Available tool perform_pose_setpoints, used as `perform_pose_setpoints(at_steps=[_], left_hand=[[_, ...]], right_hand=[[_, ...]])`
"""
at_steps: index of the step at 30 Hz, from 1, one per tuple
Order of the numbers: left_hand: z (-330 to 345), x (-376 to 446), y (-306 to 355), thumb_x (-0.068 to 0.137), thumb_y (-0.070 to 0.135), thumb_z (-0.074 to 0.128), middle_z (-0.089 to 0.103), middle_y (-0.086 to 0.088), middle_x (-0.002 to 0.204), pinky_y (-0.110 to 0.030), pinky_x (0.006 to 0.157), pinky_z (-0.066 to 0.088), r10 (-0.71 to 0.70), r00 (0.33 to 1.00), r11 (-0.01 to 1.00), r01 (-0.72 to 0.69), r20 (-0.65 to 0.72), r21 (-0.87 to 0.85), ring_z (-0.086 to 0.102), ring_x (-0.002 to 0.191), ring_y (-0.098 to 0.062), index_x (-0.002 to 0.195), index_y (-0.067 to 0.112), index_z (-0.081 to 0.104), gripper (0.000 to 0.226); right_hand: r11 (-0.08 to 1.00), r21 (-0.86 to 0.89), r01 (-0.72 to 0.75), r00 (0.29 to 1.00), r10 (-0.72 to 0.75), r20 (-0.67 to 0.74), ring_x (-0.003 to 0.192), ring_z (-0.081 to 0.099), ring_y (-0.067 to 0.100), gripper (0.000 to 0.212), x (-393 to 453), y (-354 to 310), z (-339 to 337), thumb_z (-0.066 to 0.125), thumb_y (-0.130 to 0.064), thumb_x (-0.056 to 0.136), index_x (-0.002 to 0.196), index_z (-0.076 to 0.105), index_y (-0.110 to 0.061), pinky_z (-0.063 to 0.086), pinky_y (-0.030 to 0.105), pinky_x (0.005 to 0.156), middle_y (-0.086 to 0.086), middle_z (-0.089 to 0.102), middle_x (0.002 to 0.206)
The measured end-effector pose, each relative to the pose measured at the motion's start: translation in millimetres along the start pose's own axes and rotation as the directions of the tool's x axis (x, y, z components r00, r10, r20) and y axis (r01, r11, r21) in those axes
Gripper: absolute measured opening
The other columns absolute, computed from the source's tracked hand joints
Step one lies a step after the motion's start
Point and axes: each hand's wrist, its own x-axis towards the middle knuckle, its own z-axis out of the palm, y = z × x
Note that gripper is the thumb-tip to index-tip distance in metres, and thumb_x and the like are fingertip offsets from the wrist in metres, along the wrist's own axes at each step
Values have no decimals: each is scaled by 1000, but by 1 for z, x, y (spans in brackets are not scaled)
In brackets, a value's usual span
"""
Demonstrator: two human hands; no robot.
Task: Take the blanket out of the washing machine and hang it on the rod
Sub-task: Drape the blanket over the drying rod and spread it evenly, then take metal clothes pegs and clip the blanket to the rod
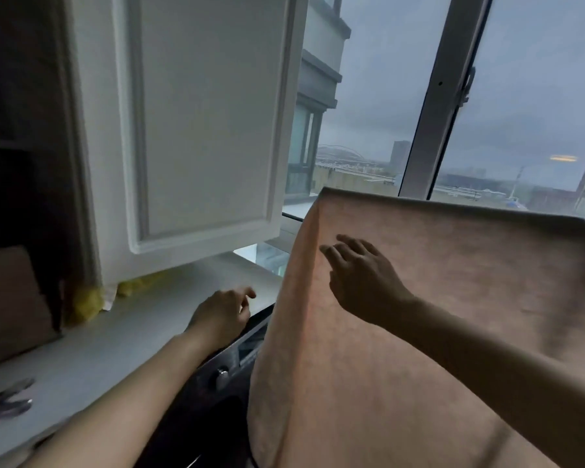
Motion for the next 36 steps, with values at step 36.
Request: perform_pose_setpoints(at_steps=[36], left_hand=[[-66,-365,-151,85,5,62,70,-11,90,-37,70,50,-588,670,723,687,-453,78,62,86,-31,103,8,68,19]], right_hand=[[582,798,-159,823,-369,433,120,45,31,48,-71,-443,64,50,-27,94,139,39,-13,45,41,92,8,51,131]])
